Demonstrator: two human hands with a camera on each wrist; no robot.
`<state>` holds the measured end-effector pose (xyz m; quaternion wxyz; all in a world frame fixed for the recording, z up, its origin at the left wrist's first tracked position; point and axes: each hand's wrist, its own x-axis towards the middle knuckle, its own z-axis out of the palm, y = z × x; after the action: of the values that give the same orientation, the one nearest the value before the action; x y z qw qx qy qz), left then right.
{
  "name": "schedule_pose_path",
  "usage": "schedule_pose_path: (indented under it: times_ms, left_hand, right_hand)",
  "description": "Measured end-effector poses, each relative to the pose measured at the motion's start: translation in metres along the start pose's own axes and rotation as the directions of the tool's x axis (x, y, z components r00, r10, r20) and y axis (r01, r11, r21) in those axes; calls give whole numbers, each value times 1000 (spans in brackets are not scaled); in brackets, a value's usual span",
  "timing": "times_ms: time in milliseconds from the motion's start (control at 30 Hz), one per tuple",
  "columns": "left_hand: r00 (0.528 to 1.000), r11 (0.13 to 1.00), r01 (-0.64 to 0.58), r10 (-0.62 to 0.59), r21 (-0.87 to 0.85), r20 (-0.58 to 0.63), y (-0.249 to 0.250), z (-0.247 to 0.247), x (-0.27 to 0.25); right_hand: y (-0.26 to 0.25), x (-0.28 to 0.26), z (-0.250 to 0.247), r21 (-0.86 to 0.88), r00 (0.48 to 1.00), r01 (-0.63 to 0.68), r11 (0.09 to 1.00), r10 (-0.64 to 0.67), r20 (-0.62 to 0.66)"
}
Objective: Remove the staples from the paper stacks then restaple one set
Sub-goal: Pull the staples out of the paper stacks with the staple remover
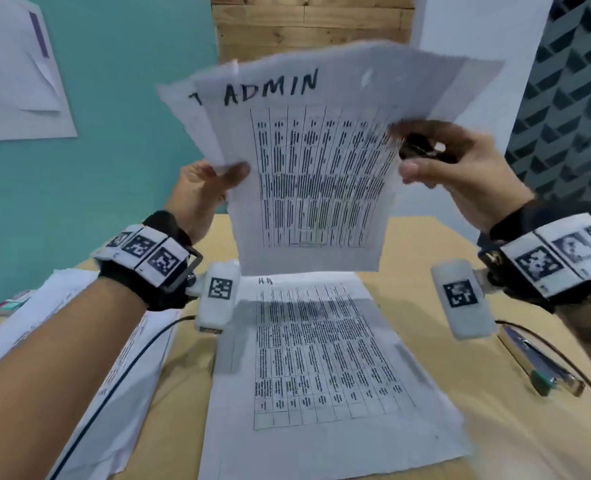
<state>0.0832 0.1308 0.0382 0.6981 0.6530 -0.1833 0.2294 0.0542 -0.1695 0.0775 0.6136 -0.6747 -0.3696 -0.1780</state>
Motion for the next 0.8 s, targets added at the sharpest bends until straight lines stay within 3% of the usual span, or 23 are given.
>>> schedule_pose_path:
  times_ms: [100,200,300,400,467,567,633,700,800]
  left_hand:
    - [993,998,-1,-6,61,121,-4,-11,-23]
    - [939,971,12,-93,238,330,-6,-18,-46]
    - [900,949,12,-148,316,410,-3,-24,-55]
    - [914,979,50,-125,200,386,8,-23,-59]
    - [913,980,147,-185,131,364,11,-20,-63]
    - [887,950,266,-308,163,344,0,-19,-68]
    - [853,900,384,-431,204,294,-7,-21,-71]
    - [831,866,423,-488,267,266,-7,-24,-71]
    - [918,875,296,-372,384,140,16,-16,-63]
  right_hand:
    - [6,-31,-6,8,984,-93,996,90,155]
    - [21,-55,-6,-12,934,-224,974,219,284]
    - [21,-66,-6,-56,904,-240,969,244,352]
    - [13,-71,-11,-80,883,-256,963,267,386]
    - [12,-73,-10,-78,879,-275,958,283,384]
    - [20,-75,-3,-33,876,-354,935,343,338]
    - [27,-77,3,20,852,-448,894,421,312]
    - [33,-79,8,28,821,-509,860,476,314]
    - [38,-82,13,22,788,-551,834,512,343]
